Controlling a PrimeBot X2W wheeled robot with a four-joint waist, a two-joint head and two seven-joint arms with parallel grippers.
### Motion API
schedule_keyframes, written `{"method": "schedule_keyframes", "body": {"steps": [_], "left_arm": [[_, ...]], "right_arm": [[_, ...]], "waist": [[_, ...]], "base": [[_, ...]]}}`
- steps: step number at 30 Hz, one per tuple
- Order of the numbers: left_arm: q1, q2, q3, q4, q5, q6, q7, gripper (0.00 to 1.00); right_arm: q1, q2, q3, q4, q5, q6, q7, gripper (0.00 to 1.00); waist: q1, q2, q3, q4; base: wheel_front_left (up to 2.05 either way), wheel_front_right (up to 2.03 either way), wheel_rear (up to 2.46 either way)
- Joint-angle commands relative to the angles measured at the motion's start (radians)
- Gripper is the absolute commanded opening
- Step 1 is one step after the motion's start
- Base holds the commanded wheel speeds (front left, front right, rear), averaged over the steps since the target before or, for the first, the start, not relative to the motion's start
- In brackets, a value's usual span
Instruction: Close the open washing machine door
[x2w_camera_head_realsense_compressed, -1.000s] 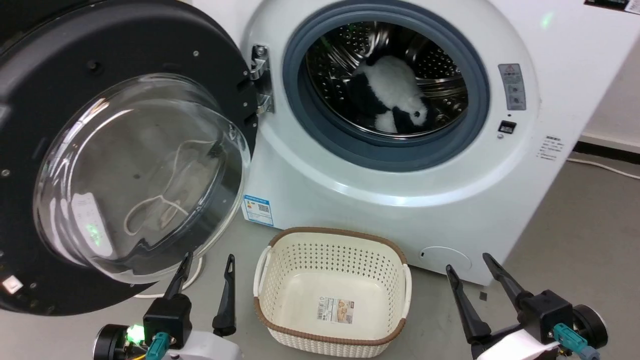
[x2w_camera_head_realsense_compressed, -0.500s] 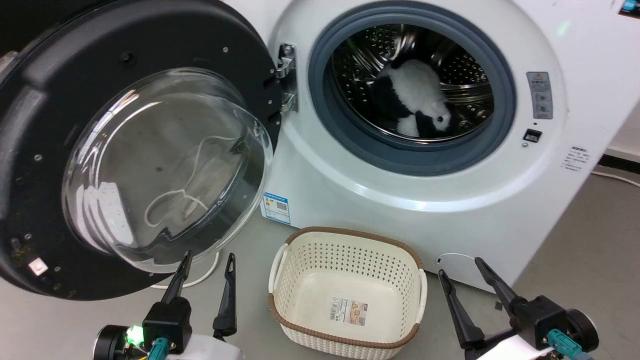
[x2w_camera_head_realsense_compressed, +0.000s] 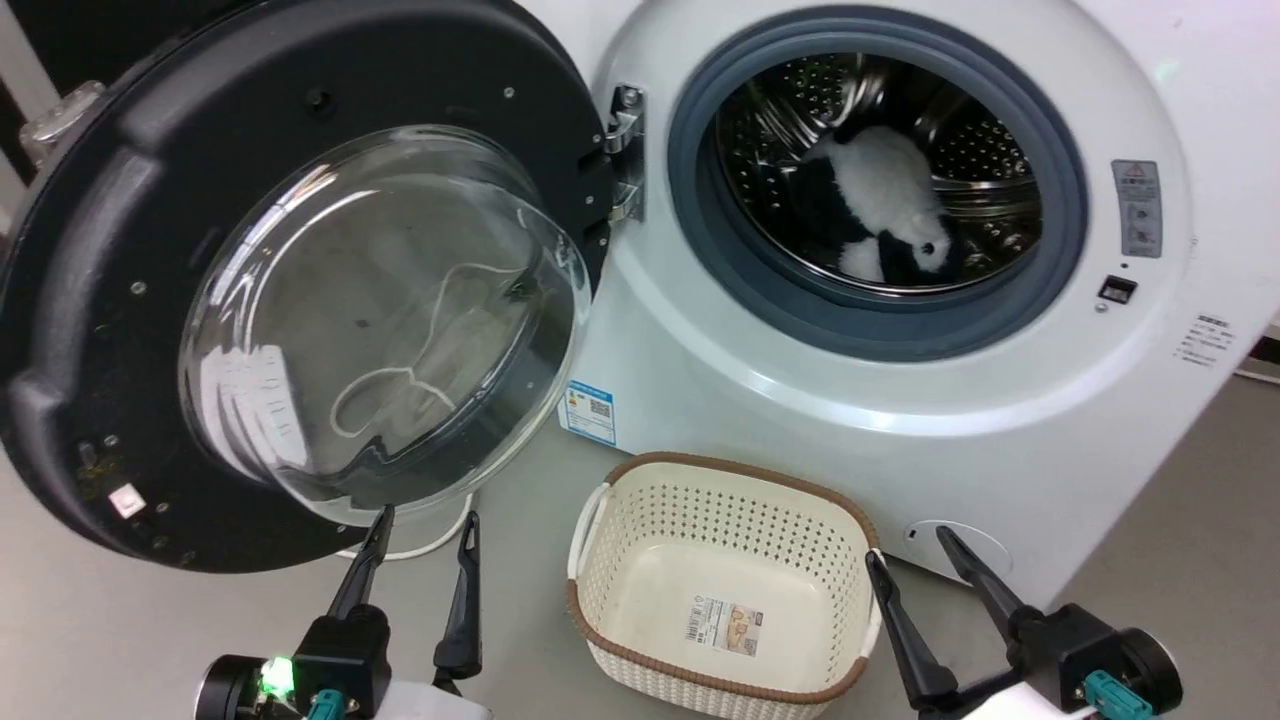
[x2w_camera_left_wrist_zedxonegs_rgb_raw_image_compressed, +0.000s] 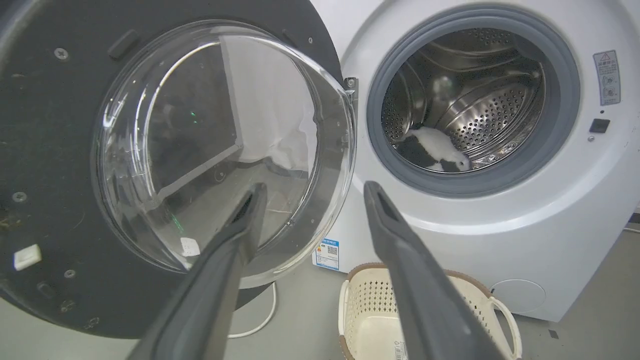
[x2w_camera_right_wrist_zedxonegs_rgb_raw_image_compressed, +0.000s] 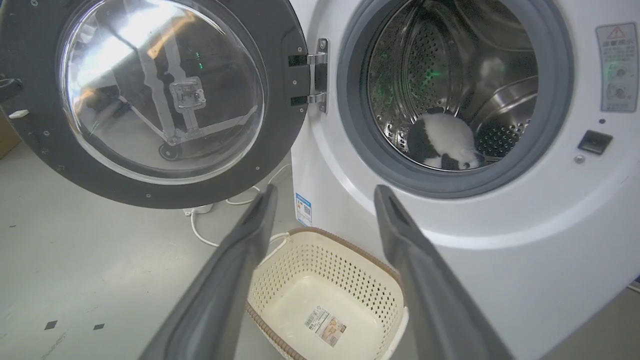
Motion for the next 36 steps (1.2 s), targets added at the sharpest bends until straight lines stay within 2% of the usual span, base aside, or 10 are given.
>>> {"method": "schedule_keyframes", "body": {"steps": [1,8,9,10,11,18,22,27,32,36], "left_arm": [[0.012,0.005,-0.006,-0.005,-0.006,0.004,-0.011,1.00],[0.018,0.008,-0.011,-0.002,-0.010,-0.001,-0.026,1.00],[0.018,0.008,-0.013,-0.001,-0.014,-0.004,-0.028,0.73],[0.018,0.008,-0.013,-0.001,-0.014,-0.004,-0.028,0.73],[0.018,0.007,-0.017,-0.004,-0.021,-0.011,-0.032,0.00],[0.009,0.003,-0.006,-0.039,-0.056,-0.022,-0.044,0.00],[-0.021,-0.004,0.068,-0.098,-0.162,-0.023,-0.053,0.00],[-0.122,-0.001,0.213,-0.171,-0.263,-0.065,-0.063,0.00],[-0.276,0.081,0.364,-0.149,-0.420,-0.095,-0.047,0.00],[-0.458,0.232,0.515,-0.003,-0.598,-0.070,0.139,0.00]], "right_arm": [[0.012,0.001,0.005,0.005,0.011,0.001,-0.011,1.00],[0.021,0.001,0.012,0.011,0.018,0.001,-0.026,1.00],[0.023,0.002,0.012,0.012,0.018,0.001,-0.028,1.00],[0.023,0.002,0.012,0.012,0.018,0.001,-0.028,1.00],[0.026,0.002,0.014,0.013,0.020,0.001,-0.032,1.00],[0.042,0.002,0.009,0.011,0.022,0.001,-0.045,1.00],[0.046,-0.001,0.011,0.003,0.015,0.001,-0.053,1.00],[0.027,-0.024,0.024,-0.004,0.014,0.001,-0.064,1.00],[-0.007,-0.048,0.035,-0.005,0.023,0.001,-0.074,1.00],[-0.044,-0.068,0.054,-0.004,0.039,0.001,-0.082,1.00]], "waist": [[0.0000,0.0000,0.000,0.008],[0.0000,0.0000,-0.003,0.035],[0.0000,0.0000,-0.003,0.039],[0.0000,0.0000,-0.003,0.039],[0.0000,0.0000,-0.004,0.047],[0.0000,0.0000,0.003,0.075],[0.0000,0.0000,0.037,0.077],[0.0000,0.0000,0.096,0.061],[0.0000,0.0000,0.157,0.034],[0.0000,0.0000,0.207,-0.005]], "base": [[0.00,0.00,0.00],[0.00,0.00,0.00],[0.00,0.00,0.00],[0.00,0.00,0.00],[0.00,0.00,0.00],[0.00,0.00,0.00],[0.00,0.00,0.00],[0.00,0.00,0.00],[0.00,0.00,0.00],[0.00,0.00,0.00]]}}
